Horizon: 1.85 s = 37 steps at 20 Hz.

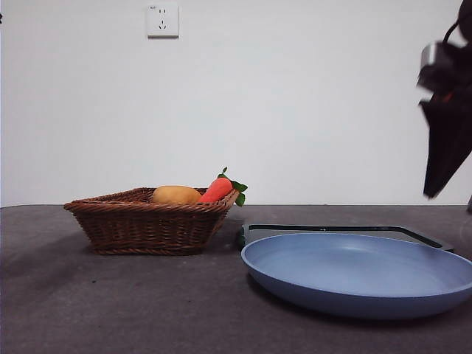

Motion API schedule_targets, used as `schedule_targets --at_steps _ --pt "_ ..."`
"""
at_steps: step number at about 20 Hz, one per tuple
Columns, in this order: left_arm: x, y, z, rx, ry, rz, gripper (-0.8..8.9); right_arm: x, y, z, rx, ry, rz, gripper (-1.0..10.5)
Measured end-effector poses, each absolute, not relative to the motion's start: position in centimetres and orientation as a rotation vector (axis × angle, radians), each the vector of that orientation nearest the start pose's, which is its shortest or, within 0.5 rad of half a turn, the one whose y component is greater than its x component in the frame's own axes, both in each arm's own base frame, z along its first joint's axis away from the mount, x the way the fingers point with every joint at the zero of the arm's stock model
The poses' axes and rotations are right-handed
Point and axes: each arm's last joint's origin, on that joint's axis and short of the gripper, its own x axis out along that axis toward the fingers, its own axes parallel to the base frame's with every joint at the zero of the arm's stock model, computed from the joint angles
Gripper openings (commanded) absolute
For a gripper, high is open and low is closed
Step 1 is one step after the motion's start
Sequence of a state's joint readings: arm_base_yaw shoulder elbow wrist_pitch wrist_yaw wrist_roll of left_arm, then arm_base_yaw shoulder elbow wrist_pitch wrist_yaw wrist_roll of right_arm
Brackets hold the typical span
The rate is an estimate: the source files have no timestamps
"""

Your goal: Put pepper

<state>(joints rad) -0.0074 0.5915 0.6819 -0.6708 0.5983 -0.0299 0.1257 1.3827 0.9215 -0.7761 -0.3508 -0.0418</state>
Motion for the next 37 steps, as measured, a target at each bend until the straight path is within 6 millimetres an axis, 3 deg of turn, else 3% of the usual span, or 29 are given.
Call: schedule_targets --at_steps 8,12,14,20,23,28,33,37 --pt "11.6 -1.7 28.2 -0.204 0.574 -0.579 3.52 27.0 5.6 17.5 0.054 1.313 0.44 2.7" --pt "11.6 -1.7 28.2 -0.215 0.577 -0.576 3.52 27.5 6.0 16.3 0.048 1.339 0.448 1.3" --pt "11.6 -1.7 28.2 -0.215 0.578 -0.575 3.52 27.6 6.0 16.1 0.048 1.338 0.448 0.0" --pt "11.7 -1.7 28.3 -0.238 0.582 -0.545 3.52 27.7 5.9 16.4 0.068 1.327 0.447 0.1" --pt "12.2 -1.7 28.8 -0.257 0.578 -0.508 3.52 27.1 5.9 18.1 0.066 1.27 0.451 0.1" --pt "16.3 -3.0 32.0 -0.249 0.627 -0.458 3.5 24.9 5.5 22.4 0.051 1.135 0.447 0.1" --pt "22.8 -6.4 32.7 -0.199 0.752 -0.416 3.5 21.8 4.6 26.8 0.048 0.965 0.448 0.1" --pt "28.3 -9.3 31.7 -0.128 0.828 -0.335 3.5 19.2 3.9 29.1 0.06 0.868 0.437 0.1"
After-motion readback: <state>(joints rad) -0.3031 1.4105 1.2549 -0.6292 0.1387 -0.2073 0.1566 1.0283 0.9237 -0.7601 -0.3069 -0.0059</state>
